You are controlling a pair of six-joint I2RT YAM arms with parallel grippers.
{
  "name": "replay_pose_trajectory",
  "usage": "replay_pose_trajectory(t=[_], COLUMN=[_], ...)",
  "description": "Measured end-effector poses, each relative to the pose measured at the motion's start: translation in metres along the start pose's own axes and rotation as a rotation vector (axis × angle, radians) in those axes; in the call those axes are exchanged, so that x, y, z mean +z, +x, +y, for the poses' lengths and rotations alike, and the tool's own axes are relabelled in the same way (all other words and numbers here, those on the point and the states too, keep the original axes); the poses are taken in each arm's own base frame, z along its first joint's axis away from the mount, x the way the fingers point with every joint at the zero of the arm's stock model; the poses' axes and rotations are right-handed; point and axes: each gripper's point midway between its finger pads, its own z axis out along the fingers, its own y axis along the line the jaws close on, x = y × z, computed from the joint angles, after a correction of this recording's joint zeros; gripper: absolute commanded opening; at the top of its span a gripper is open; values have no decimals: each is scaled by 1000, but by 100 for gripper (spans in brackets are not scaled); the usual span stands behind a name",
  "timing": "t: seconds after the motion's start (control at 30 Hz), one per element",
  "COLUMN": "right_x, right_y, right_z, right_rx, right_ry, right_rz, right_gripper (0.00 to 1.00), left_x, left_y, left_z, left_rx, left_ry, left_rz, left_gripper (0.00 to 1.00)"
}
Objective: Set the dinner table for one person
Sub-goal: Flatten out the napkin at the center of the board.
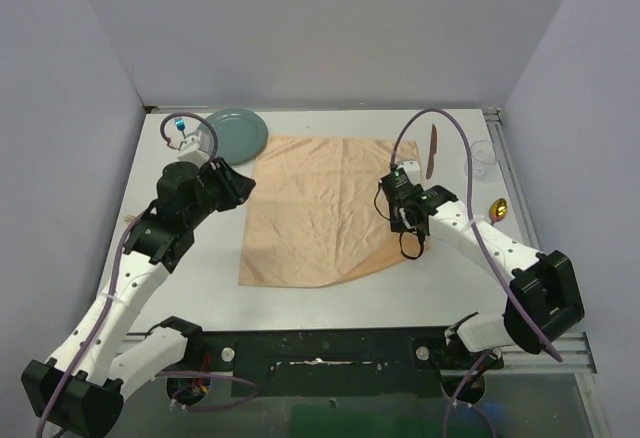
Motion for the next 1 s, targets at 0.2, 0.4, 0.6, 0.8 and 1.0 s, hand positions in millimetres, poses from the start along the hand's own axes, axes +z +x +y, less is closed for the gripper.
replay_pose_trajectory(t=[0.2,0.4,0.6,0.8,1.0], right_x=[10,36,52,58,70], right_y=[13,38,44,30,22], right_z=[5,4,3,8,5], right_rx=[-24,-78,-92,-56,6], right_ry=[33,117,161,144,120], right_rz=[49,129,146,92,61], right_gripper=[21,29,34,34,33], left_x=[-8,-8,-9,-8,-8], left_y=[4,12,19,23,23], left_z=[7,15,24,28,29], left_rx=[6,14,17,18,19], left_ry=[-33,-62,-91,-103,-108], left_rz=[12,38,51,62,62], left_gripper=[26,26,25,25,25])
